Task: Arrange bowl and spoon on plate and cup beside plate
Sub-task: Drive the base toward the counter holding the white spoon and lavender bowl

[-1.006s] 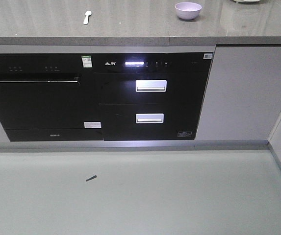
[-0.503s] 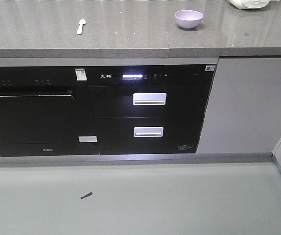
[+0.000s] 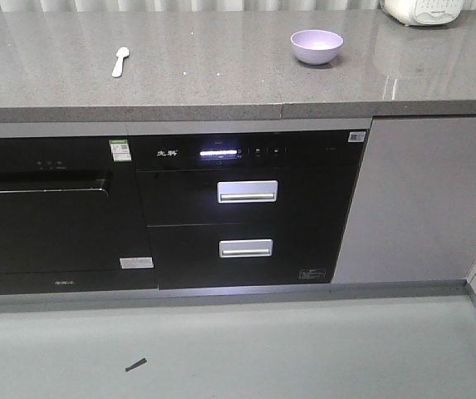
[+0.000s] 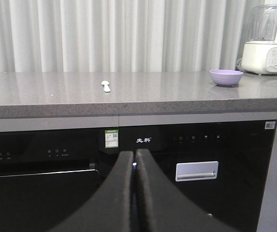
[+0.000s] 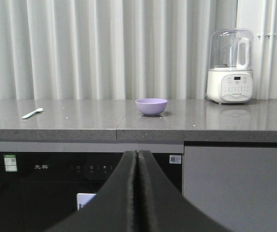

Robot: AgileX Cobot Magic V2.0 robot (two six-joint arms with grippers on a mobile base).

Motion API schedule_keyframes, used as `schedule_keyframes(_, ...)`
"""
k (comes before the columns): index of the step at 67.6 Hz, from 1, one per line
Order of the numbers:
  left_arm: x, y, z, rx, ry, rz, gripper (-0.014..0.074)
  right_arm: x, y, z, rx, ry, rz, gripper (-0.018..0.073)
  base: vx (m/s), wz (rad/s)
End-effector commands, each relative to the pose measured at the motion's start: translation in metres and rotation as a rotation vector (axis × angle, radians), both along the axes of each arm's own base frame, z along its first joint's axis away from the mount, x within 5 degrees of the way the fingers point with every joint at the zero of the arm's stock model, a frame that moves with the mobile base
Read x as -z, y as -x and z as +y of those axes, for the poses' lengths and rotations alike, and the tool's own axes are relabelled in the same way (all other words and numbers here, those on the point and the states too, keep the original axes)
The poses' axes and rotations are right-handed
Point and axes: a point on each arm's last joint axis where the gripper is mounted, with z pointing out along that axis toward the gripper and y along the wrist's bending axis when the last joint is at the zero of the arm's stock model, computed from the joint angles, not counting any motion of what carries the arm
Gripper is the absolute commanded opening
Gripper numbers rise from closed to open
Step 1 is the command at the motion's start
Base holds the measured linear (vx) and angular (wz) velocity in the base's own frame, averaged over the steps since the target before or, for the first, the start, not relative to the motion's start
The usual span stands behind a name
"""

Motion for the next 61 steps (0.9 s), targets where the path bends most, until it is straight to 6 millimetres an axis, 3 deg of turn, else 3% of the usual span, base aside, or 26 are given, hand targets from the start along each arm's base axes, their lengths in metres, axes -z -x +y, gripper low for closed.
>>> schedule_keyframes(1, -0.0136, 0.0027, -0.0008, 0.014, 0.018, -0.107, -0.0006, -0.0040, 0.0010, -0.0004, 0.007, 0.000, -0.068, -0.0011, 0.21, -0.03)
schedule_keyframes(61, -0.0136, 0.0027, -0.0008, 0.014, 0.018, -0.107, -0.0006, -0.0040, 0.0010, -0.0004, 0.007, 0.000, -0.068, -0.0011, 0.20, -0.03)
